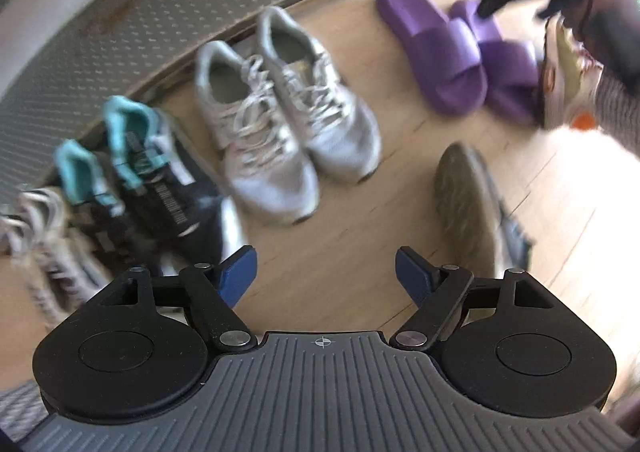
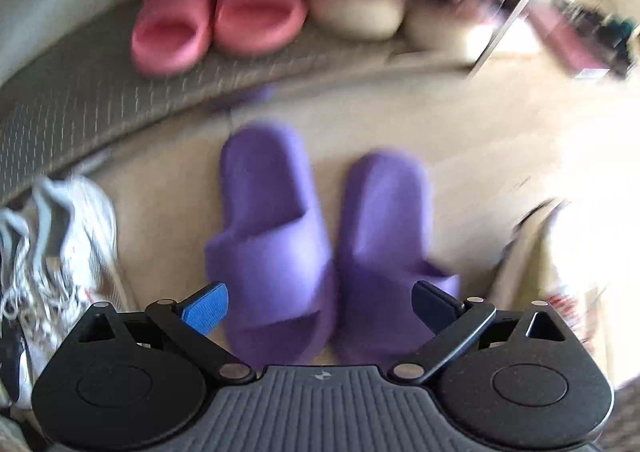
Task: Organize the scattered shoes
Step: 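Set the purple slide beside the lavender slide and open the right gripper, then move the right gripper over the paired purple slides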
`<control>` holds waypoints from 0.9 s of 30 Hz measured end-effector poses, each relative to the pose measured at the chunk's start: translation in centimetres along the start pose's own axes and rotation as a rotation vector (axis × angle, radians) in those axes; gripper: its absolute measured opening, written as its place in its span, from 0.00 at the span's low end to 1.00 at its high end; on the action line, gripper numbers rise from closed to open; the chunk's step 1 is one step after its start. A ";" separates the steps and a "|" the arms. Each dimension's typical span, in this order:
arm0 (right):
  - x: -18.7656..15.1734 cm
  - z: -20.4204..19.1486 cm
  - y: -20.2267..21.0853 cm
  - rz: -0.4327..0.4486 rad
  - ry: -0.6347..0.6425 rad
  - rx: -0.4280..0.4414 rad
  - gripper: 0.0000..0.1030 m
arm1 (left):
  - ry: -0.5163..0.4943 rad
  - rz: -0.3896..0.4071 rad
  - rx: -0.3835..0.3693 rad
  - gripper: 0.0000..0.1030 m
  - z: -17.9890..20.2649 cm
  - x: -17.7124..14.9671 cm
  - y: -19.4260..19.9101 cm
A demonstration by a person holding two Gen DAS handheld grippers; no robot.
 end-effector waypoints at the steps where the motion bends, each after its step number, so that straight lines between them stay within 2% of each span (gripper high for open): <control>1: 0.3 0.1 1.0 0.023 0.007 -0.008 0.95 | 0.032 0.002 0.013 0.82 -0.5 -0.2 0.3; 3: 0.7 0.2 2.6 0.055 0.016 -0.018 0.95 | 0.086 0.016 0.022 0.82 -1.1 0.1 0.7; 6: 0.0 -0.8 3.9 0.053 0.034 -0.008 0.95 | 0.137 0.061 0.026 0.82 -1.5 0.7 1.6; 12: -2.1 -1.9 6.5 0.043 0.115 -0.058 0.95 | 0.156 0.095 0.000 0.83 -1.5 1.1 2.6; 15: -2.5 -1.4 7.4 0.040 0.062 -0.091 0.96 | 0.152 0.112 0.012 0.83 -1.6 1.3 2.9; 19: -2.8 -0.6 8.3 0.106 -0.066 -0.066 0.96 | 0.148 0.127 0.024 0.83 -1.8 1.3 3.0; 27: -3.1 1.1 7.5 0.114 -0.119 -0.103 0.96 | 0.141 0.092 0.044 0.84 -2.0 1.0 1.7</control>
Point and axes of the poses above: each gripper's, at about its wrist camera, not at the fingertips, and y roughly against the way its jaws point, z to its right, x to its top, the point moved 8 cm from there along -y, roughly the way its jaws point, and after that the axes turned 12 degrees about x, right-handed, at the moved point
